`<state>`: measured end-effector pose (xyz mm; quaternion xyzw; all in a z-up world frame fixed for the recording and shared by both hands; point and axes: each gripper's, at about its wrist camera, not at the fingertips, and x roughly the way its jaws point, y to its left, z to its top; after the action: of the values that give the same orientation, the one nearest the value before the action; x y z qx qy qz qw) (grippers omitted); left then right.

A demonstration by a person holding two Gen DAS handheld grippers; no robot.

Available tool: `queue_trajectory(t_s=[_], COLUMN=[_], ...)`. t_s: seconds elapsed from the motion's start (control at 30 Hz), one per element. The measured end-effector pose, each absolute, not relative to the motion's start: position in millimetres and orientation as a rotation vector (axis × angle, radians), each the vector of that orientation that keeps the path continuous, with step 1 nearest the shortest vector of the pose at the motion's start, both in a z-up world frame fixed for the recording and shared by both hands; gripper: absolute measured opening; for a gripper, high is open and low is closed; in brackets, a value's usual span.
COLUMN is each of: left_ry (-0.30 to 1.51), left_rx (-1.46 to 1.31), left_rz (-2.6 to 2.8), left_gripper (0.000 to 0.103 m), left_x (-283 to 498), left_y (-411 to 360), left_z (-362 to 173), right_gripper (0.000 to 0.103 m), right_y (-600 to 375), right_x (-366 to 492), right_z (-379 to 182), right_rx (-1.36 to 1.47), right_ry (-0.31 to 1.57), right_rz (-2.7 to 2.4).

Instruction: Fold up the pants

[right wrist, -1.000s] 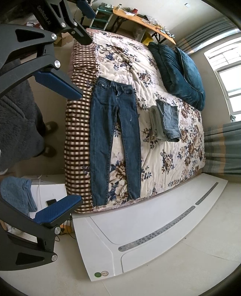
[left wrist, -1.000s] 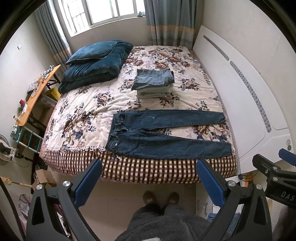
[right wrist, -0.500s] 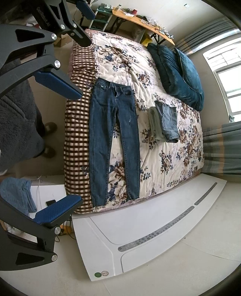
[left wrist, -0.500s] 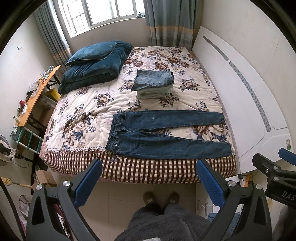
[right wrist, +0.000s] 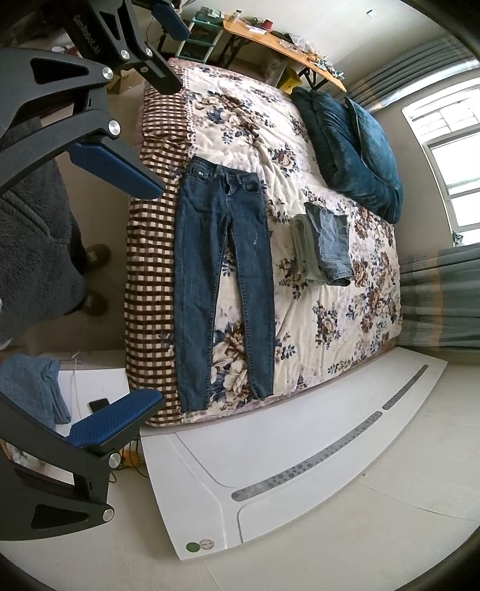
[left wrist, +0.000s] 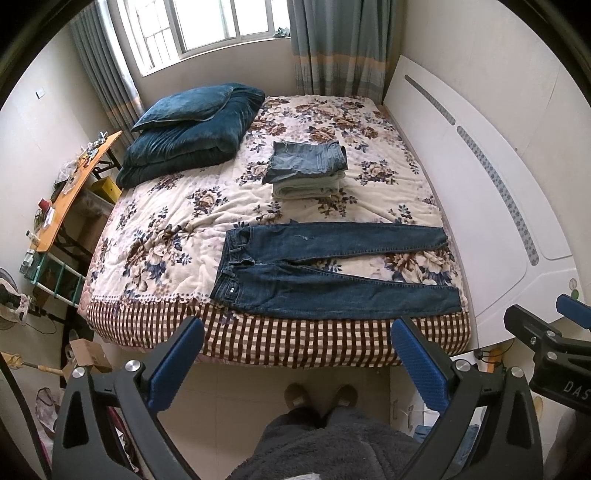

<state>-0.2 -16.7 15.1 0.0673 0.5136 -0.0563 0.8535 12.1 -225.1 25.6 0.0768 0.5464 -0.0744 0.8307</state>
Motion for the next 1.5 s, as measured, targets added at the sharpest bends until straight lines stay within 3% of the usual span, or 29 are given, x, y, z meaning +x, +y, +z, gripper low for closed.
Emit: queue_trajectory(t_s=[0.83,1.03,1.5], left_ry=[1.064,1.057,1.265], left_rx=[0.134,0.185,0.216], left_rz=[-0.075,0.016,-0.048], left_gripper=[0.103,0.103,0.103], left_x=[22.8,68.1,216.3], left_y=[-17.9,-19.5,-10.0], left_z=[17.3,-31.9,-179.1], right_gripper=[0.103,0.103,0.103], right_y=[-230.1,-244.8,-245.7], right_x=[30.3,70.2,211.7], right_z=[24.4,-33.8,-195.6], right_rx=[0.174,0.193,0.177], right_ry=[1.163,1.199,1.389], right_rz=[-0.131,-0.126,-0.221])
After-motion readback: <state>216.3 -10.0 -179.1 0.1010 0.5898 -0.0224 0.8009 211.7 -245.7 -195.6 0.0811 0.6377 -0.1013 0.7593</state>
